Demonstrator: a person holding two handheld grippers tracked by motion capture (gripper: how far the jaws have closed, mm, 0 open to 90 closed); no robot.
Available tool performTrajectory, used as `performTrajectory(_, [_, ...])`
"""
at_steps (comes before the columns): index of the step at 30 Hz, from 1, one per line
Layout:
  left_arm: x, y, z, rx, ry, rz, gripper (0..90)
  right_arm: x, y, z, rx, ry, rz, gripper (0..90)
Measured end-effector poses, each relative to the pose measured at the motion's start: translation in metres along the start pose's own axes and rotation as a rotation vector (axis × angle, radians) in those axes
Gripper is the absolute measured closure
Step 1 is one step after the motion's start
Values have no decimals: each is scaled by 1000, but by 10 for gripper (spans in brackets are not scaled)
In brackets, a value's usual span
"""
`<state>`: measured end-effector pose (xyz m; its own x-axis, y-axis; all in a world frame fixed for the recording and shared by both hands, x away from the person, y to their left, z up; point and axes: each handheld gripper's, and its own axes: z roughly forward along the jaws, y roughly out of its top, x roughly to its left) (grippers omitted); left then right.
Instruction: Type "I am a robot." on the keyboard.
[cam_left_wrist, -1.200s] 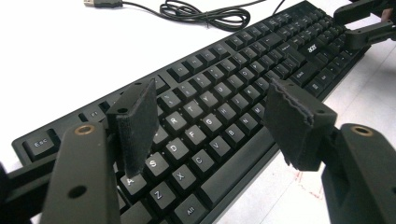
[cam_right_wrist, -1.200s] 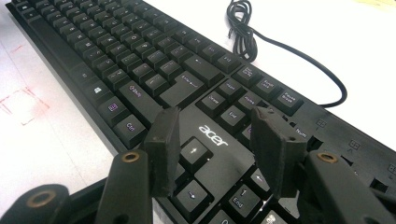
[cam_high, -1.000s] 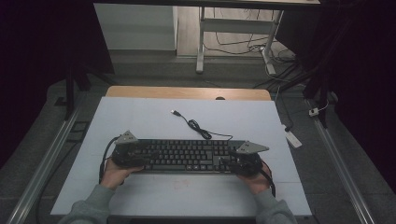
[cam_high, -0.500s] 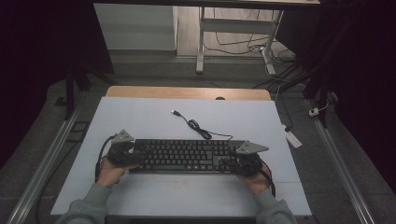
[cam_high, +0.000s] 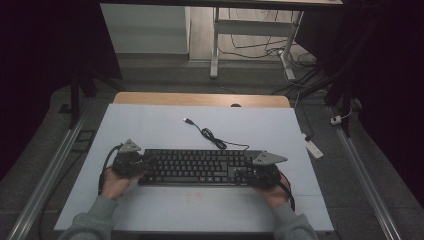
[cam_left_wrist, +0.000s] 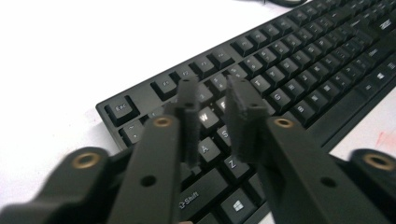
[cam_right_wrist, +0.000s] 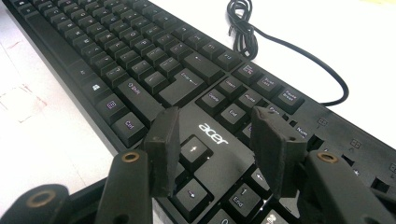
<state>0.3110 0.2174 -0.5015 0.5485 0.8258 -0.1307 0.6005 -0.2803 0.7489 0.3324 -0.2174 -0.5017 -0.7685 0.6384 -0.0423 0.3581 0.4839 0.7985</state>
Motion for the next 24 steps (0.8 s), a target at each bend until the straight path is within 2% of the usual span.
performTrajectory(5, [2, -2, 2, 21, 2, 4, 884, 0, 0, 0, 1, -1, 1, 527])
performTrajectory(16, [-2, -5, 14, 86, -3, 33, 889, 0, 0, 0, 1, -1, 1, 527])
performTrajectory(24, [-3, -8, 20, 110, 2, 38, 889, 0, 0, 0, 1, -2, 1, 527])
